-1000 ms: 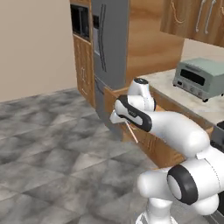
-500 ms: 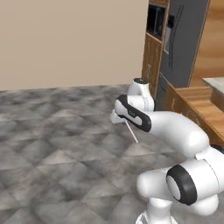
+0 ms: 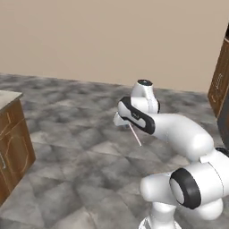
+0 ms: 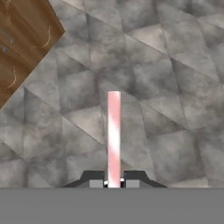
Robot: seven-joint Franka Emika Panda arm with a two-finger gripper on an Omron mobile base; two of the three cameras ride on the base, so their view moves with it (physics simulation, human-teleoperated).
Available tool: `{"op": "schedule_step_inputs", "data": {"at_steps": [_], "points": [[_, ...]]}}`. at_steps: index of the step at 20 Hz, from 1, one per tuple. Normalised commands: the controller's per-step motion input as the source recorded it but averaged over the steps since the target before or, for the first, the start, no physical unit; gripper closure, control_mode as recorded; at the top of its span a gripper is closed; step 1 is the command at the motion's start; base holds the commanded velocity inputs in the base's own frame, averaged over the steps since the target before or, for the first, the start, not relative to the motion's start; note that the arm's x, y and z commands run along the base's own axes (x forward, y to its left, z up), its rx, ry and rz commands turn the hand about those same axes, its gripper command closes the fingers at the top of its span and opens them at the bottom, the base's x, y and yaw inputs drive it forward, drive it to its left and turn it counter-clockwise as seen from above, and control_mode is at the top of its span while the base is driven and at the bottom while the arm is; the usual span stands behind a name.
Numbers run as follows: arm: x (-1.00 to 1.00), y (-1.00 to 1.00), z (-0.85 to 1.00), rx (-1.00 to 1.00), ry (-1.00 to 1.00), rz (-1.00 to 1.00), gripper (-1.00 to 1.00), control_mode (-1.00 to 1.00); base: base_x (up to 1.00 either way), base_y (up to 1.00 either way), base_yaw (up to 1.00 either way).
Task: Take a straw from the drawer in front and place it inside the glass cup on the dining counter.
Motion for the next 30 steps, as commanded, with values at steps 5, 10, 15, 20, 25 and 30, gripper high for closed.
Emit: {"op": "schedule_step_inputs", "data": {"at_steps": [5, 10, 15, 20, 25, 30], "points": [[0.0, 0.0, 0.0, 0.0, 0.0, 0.0, 1.0, 1.0, 0.77, -0.15, 0.53], [0.0, 0.0, 0.0, 0.0, 0.0, 0.0, 1.0, 1.0, 1.0, -0.29, 0.32], [0.0, 0.0, 0.0, 0.0, 0.0, 0.0, 1.0, 1.0, 1.0, -0.33, 0.25], [0.0, 0.0, 0.0, 0.0, 0.0, 0.0, 1.0, 1.0, 1.0, -0.07, 0.15], [0.0, 0.0, 0.0, 0.0, 0.0, 0.0, 1.0, 1.0, 1.0, 0.0, 0.05], [0.0, 0.0, 0.0, 0.0, 0.0, 0.0, 1.0, 1.0, 1.0, 0.0, 0.05]]}}
